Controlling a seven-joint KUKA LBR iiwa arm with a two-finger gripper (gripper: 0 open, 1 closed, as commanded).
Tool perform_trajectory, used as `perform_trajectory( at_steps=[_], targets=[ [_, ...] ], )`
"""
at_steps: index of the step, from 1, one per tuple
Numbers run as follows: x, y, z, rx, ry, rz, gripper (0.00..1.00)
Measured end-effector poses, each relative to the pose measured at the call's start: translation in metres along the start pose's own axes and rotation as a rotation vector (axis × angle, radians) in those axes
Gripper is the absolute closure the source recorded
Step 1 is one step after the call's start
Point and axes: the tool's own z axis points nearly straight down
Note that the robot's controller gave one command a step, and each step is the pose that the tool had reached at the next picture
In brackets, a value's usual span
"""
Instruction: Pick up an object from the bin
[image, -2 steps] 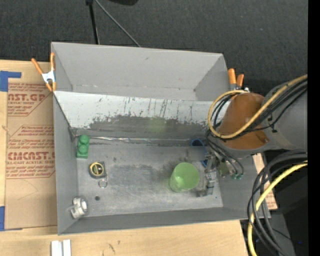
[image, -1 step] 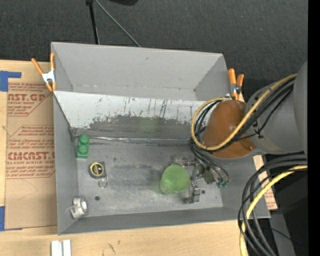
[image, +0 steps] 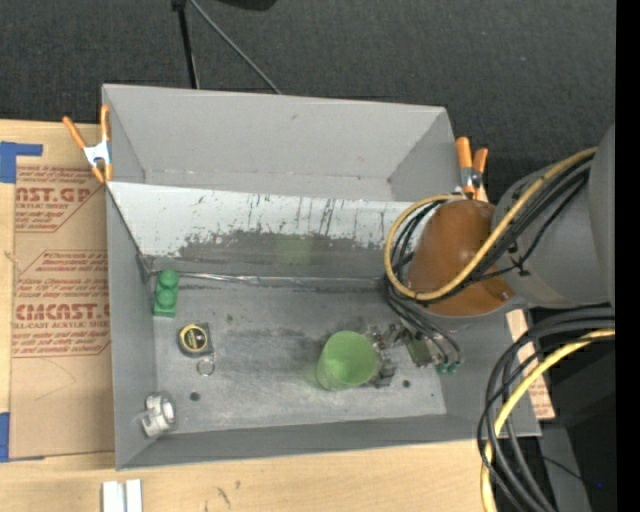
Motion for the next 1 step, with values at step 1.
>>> perform_trajectory(
  at_steps=[1],
  targets=[
    [-0.0497, 0.0767, -0.0008, -0.001, -0.005, -0.309, 1.00]
  ],
)
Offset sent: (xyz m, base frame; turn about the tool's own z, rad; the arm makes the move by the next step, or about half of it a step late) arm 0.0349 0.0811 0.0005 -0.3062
